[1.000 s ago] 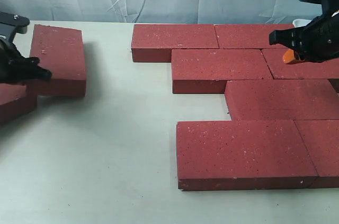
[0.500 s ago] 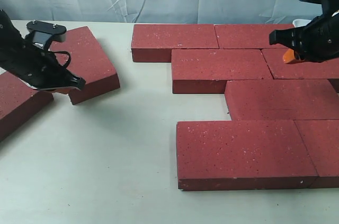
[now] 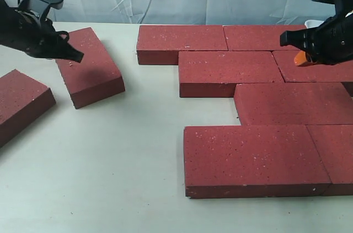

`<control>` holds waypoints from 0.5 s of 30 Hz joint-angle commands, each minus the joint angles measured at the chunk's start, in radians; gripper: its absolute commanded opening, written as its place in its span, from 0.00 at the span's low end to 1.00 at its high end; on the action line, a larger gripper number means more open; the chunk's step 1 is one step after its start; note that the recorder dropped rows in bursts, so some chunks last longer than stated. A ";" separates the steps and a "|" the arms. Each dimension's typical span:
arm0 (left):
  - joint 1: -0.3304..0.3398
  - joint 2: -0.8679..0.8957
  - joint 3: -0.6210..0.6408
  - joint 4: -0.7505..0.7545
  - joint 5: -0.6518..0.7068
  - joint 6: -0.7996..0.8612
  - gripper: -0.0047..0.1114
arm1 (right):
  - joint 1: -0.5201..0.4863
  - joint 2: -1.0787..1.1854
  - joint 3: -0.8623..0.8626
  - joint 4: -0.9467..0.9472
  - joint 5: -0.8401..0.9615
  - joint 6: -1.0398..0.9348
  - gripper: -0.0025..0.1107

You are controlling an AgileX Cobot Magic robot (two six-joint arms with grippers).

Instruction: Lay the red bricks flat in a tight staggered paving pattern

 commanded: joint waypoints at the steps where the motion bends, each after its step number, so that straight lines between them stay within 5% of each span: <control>1: 0.011 0.097 -0.003 0.023 -0.006 -0.004 0.04 | 0.003 -0.012 0.005 0.014 -0.015 -0.006 0.01; 8: 0.011 0.157 -0.003 -0.023 0.040 -0.043 0.04 | 0.070 -0.012 0.005 0.014 -0.045 -0.006 0.01; 15: 0.005 0.157 -0.003 -0.236 0.176 -0.058 0.04 | 0.175 -0.012 0.005 0.010 -0.080 -0.010 0.01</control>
